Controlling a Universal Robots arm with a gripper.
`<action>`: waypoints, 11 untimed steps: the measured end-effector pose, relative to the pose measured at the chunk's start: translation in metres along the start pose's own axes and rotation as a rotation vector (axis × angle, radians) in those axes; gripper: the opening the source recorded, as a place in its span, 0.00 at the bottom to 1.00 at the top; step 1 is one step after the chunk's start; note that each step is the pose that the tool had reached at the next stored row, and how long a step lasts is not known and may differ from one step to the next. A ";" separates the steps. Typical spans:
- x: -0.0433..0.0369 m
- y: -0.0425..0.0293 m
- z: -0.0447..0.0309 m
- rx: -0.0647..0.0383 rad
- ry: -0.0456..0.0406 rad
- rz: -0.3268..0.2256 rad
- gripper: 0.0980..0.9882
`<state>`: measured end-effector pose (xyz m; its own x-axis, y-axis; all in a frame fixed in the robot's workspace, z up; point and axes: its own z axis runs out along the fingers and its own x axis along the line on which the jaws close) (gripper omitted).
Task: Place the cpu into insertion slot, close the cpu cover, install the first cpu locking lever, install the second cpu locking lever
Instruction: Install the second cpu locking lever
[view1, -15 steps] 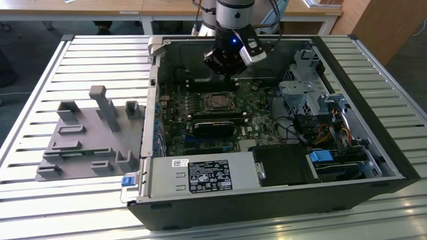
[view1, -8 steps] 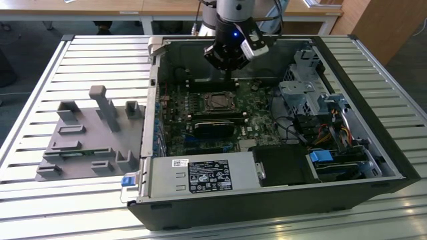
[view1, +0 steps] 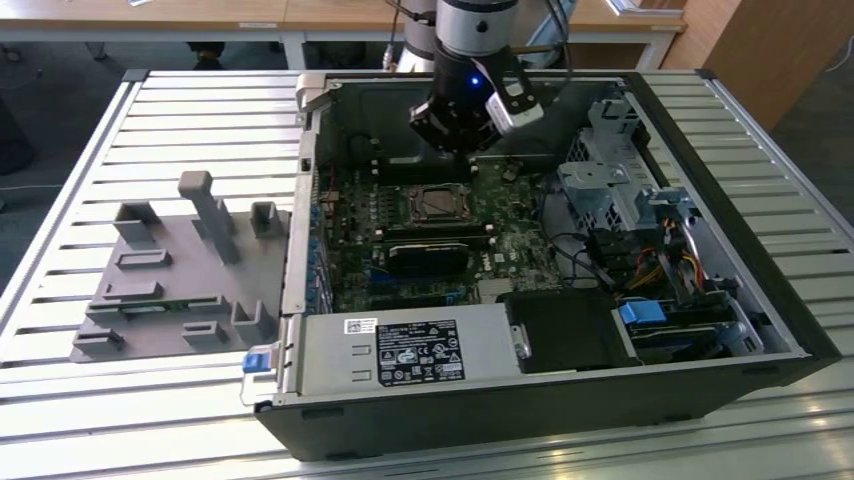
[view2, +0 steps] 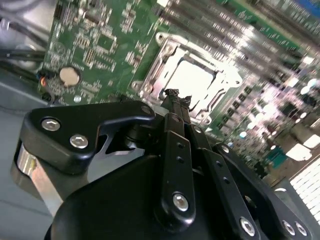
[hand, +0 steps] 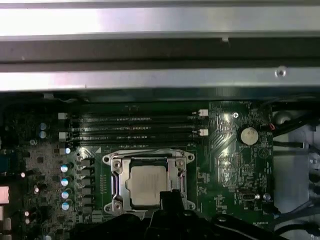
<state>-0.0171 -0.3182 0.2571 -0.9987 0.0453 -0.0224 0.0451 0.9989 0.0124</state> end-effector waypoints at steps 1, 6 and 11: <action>-0.0002 -0.0031 0.0000 0.000 0.0002 0.000 0.01; -0.0010 -0.0115 0.0009 0.001 0.0222 0.000 0.01; -0.0011 -0.0155 0.0055 0.002 0.0338 -0.005 0.01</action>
<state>-0.0166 -0.3336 0.2514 -0.9991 0.0404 0.0114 0.0405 0.9991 0.0108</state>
